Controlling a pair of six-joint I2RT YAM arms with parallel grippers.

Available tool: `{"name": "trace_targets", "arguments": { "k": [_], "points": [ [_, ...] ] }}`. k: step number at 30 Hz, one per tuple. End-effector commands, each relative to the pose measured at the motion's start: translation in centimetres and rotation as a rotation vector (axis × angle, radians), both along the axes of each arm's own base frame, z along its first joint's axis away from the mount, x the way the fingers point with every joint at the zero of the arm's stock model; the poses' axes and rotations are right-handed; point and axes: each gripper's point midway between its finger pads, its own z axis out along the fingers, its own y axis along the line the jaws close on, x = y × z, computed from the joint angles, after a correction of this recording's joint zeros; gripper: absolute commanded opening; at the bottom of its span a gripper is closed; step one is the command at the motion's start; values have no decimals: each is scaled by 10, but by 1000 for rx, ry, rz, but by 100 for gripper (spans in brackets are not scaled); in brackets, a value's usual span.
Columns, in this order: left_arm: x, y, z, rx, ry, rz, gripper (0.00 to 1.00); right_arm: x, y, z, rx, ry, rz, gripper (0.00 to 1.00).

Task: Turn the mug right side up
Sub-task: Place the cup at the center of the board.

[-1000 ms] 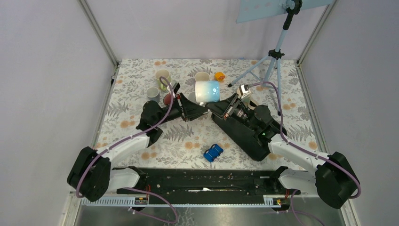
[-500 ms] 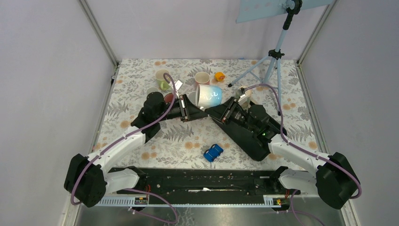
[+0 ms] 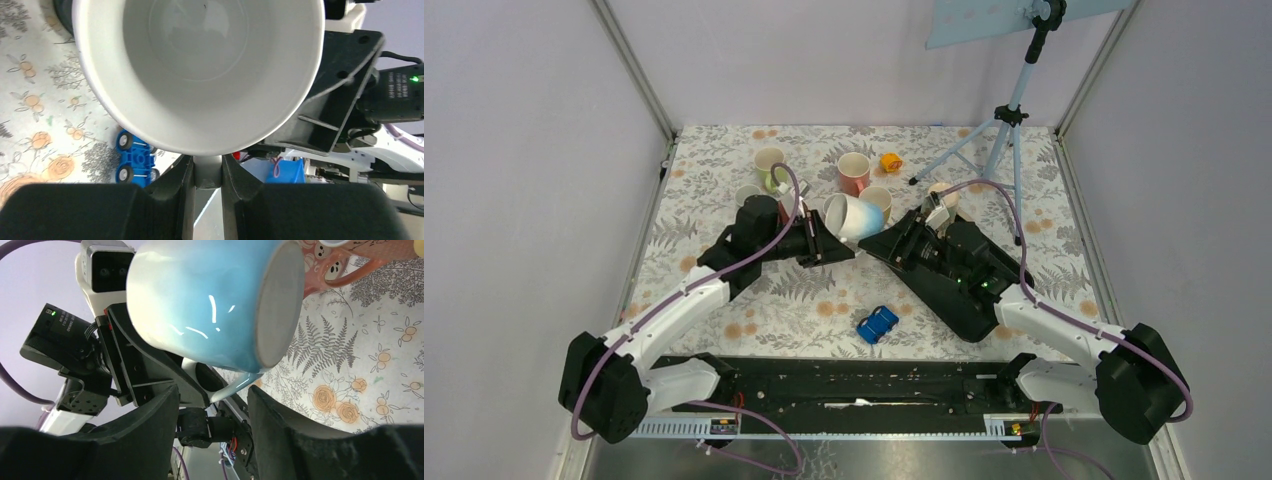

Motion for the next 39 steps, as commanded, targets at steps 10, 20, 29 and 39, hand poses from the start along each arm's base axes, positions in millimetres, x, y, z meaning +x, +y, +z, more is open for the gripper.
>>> {"name": "trace_targets", "arguments": {
  "k": [10, 20, 29, 39],
  "points": [
    [13, 25, 48, 108, -206, 97, 0, -1, -7, 10, -145, -85, 11, 92],
    [6, 74, 36, 316, -149, 278, 0, -3, -37, -2, -334, -94, -54, 100],
    [-7, 134, 23, 542, -63, 480, 0, -8, -46, -23, -434, -82, -36, 100],
    [-2, 172, -24, 728, 63, 551, 0, -9, -61, -20, -498, -118, -61, 100]
  ]
}}
